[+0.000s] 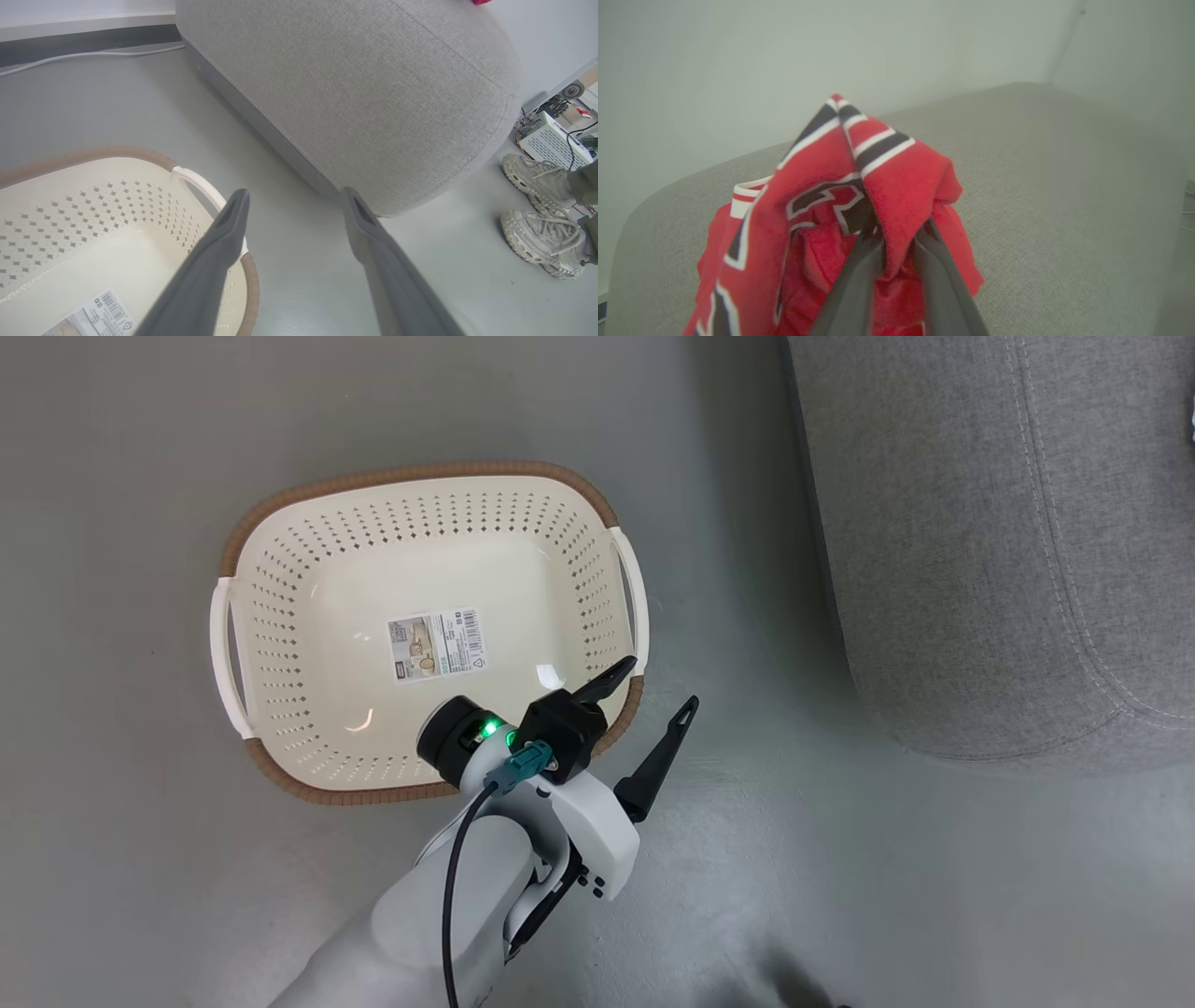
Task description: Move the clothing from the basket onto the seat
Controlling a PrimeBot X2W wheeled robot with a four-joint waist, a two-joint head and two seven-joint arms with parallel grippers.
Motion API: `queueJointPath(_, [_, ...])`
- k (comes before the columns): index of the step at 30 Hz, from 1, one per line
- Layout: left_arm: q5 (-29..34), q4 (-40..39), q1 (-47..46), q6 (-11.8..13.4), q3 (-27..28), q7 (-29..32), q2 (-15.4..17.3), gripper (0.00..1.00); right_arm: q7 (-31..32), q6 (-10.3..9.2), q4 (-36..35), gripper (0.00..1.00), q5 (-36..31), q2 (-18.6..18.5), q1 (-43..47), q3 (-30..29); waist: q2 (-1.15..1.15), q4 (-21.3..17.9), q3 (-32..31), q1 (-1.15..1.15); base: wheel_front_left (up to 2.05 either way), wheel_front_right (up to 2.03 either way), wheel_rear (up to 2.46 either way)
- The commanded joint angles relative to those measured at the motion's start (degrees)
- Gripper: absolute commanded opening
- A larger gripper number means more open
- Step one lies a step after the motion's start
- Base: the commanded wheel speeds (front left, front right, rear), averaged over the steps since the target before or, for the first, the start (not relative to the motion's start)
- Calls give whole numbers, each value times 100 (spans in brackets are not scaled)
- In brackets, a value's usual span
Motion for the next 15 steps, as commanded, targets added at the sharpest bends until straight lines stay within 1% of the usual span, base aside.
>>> queueJointPath(1, [-43, -129, 120, 21, 139, -34, -23, 100, 110, 16, -167, 100, 145, -77, 274, 183, 0, 0, -63, 0, 0, 0, 0])
queueJointPath(4, [-82, -175, 156, -1, 181, -34, -23, 100, 384, 16, -356, 100, 480, 25, 538, 595, 0, 19, -175, 0, 0, 0, 0])
queueJointPath(7, [-115, -238, 219, -10, 236, -34, -23, 100, 500, 16, -637, 100, 812, 50, 867, 1058, 0, 33, -314, 0, 0, 0, 0])
queueJointPath(11, [-126, -278, 319, -37, 275, -34, -23, 100, 577, 16, -938, 100, 1227, -38, 1275, 1639, 0, 56, -515, 0, 0, 0, 0])
queueJointPath(15, [-117, -334, 446, -52, 383, -34, -23, 100, 528, 16, -1218, 100, 1577, -120, 1622, 2201, 0, 92, -752, 0, 0, 0, 0])
